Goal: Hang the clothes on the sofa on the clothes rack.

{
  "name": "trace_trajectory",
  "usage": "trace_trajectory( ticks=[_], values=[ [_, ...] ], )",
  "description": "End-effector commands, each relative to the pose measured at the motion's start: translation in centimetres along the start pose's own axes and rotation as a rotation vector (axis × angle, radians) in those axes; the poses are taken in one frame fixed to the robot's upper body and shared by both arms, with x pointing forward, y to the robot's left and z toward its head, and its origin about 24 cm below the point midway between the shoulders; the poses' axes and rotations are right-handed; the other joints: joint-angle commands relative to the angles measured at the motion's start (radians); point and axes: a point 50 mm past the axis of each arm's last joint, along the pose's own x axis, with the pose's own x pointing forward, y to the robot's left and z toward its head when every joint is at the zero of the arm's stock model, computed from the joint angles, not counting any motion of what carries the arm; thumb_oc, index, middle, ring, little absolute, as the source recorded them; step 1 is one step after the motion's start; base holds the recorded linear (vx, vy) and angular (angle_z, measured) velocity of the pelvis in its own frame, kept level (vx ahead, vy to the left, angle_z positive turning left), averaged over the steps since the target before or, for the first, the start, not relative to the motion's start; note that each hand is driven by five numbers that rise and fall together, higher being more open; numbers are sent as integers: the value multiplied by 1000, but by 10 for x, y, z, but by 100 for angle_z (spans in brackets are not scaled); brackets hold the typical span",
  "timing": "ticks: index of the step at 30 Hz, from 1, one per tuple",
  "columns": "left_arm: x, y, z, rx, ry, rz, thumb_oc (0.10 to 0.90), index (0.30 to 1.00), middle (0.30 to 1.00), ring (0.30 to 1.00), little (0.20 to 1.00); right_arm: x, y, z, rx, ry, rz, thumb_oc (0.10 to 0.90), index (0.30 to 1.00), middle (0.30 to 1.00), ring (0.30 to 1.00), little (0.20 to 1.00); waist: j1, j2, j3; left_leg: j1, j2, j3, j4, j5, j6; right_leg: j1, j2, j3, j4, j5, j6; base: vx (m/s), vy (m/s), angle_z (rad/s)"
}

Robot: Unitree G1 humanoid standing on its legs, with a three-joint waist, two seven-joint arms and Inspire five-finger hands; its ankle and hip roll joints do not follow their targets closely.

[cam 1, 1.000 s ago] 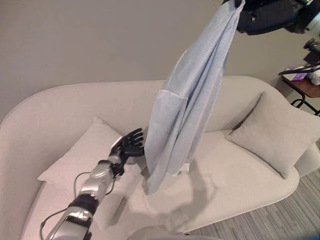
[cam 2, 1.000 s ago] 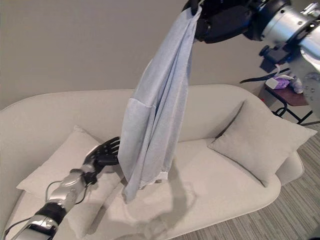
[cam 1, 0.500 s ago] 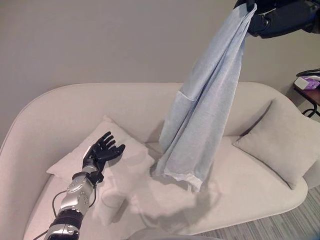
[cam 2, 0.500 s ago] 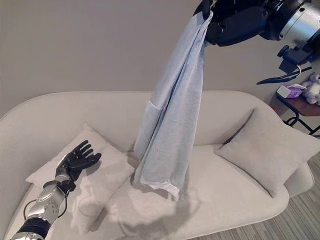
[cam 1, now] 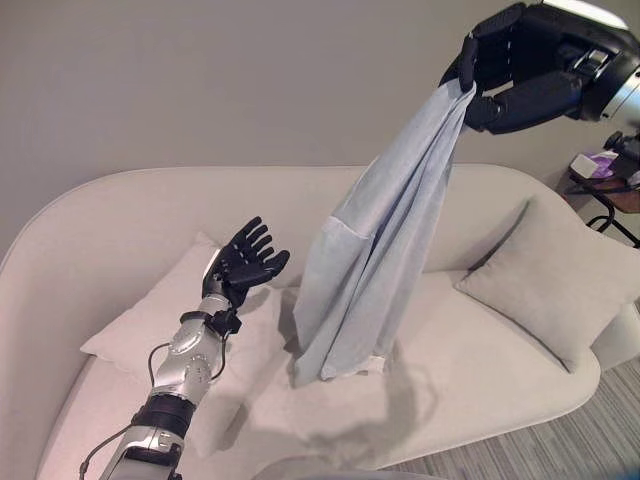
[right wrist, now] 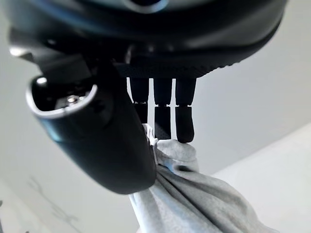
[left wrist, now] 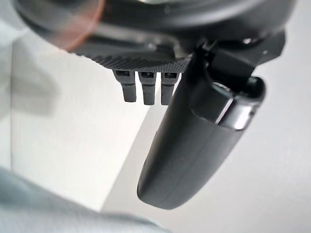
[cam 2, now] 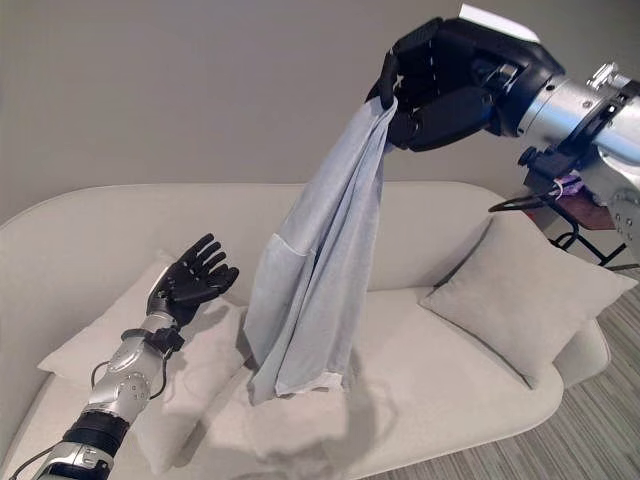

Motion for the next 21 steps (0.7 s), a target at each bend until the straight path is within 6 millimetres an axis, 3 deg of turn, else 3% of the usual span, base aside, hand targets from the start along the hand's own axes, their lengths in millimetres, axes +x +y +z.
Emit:
trace_trajectory(
  ticks=[1,14,18,21],
  values=[
    [28,-50,65,32,-247,-282,800,900,900,900,900,-6,-36,60,-80,-262,-207,400,300,300,300,300,50,-48,-68,72,71,77,5,-117,-67,18,-44,-105,6,30,24,0,0,0],
    [6,-34,48,-35,-171,-312,800,900,900,900,900,-17,-41,50,-79,-214,-232,400,300,300,300,300,61,-43,-62,81,61,71,5,-124,-63,33,-54,-112,6,36,28,0,0,0],
    [-16,-27,34,-64,-98,-366,800,900,900,900,900,-26,-47,51,-86,-199,-243,400,300,300,300,300,72,-39,-56,79,59,65,5,-125,-59,36,-61,-120,6,41,31,0,0,0],
    [-26,-33,23,-72,-38,-422,800,900,900,900,900,-27,-48,50,-98,-181,-235,400,300,300,300,300,76,-41,-54,78,57,61,5,-124,-58,38,-62,-122,6,41,32,5,6,5]
  ],
)
